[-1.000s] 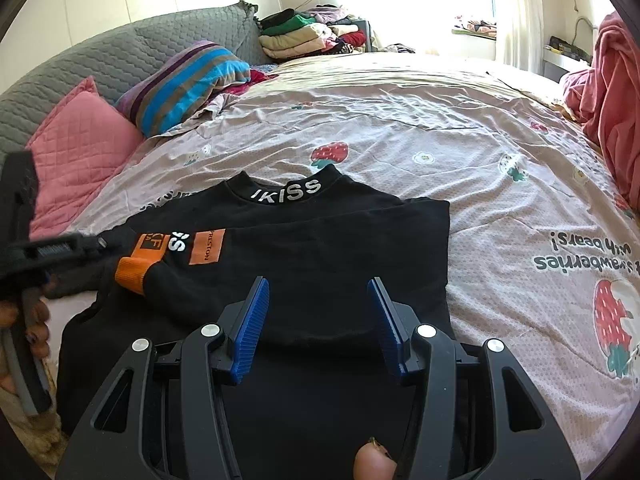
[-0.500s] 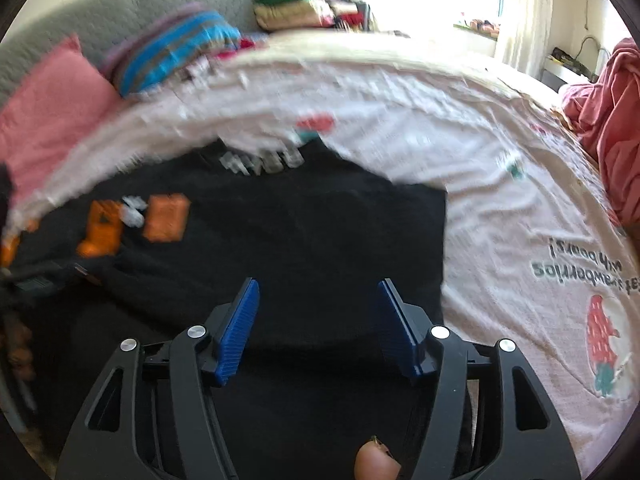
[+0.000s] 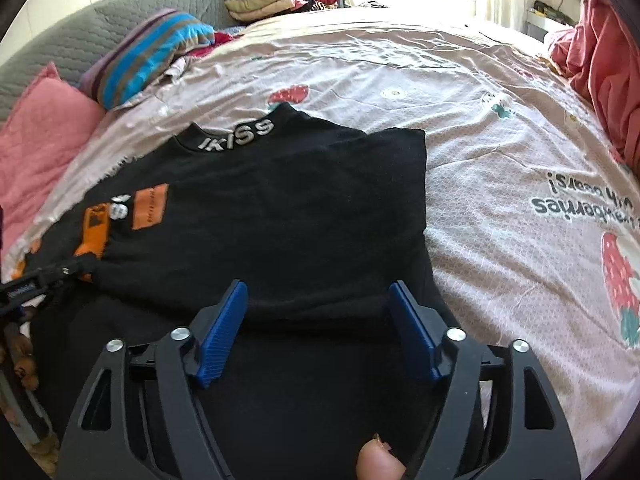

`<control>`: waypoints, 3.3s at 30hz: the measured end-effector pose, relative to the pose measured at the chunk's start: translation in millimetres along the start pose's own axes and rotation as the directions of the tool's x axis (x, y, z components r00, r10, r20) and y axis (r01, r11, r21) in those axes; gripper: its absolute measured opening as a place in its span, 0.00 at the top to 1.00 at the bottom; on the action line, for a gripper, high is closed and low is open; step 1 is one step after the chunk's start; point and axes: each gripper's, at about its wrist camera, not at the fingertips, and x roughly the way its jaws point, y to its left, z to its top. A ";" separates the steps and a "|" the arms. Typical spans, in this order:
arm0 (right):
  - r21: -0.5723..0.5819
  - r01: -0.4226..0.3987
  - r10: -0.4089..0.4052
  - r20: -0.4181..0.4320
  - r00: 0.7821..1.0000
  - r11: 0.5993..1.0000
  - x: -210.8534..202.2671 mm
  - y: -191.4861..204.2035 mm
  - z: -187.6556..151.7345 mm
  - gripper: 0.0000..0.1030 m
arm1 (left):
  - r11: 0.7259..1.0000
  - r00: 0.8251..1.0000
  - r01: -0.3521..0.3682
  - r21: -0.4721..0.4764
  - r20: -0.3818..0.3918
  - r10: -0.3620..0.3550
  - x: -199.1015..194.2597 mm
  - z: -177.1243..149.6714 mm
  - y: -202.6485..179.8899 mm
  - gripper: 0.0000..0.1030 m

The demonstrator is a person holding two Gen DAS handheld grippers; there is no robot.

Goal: Fold small clothes
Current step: 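Withdraw the left tool and move it toward the other sleeve, then reach the left tool to the other sleeve's orange cuff and grasp it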

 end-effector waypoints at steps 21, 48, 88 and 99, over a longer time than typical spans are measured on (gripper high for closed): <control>-0.029 -0.055 0.058 0.110 0.992 0.998 -45.2 28.6 2.1 0.05 | 0.999 0.993 -0.017 -0.034 0.119 0.021 -52.6 -0.9 6.3 0.10; -0.161 -0.114 0.143 0.183 0.973 0.980 -71.8 110.3 16.3 0.04 | 0.990 0.960 -0.133 -0.054 0.241 0.142 -113.7 -7.5 40.7 0.09; -0.421 -0.246 0.304 0.076 0.950 0.873 -39.1 275.4 14.7 0.04 | 0.904 0.890 -0.296 -0.309 0.256 0.378 -161.3 -18.0 159.9 0.09; -0.480 -0.275 0.336 0.045 0.941 0.833 -27.6 317.9 10.4 0.04 | 0.857 0.877 -0.305 -0.415 0.227 0.422 -165.7 -26.2 205.8 0.09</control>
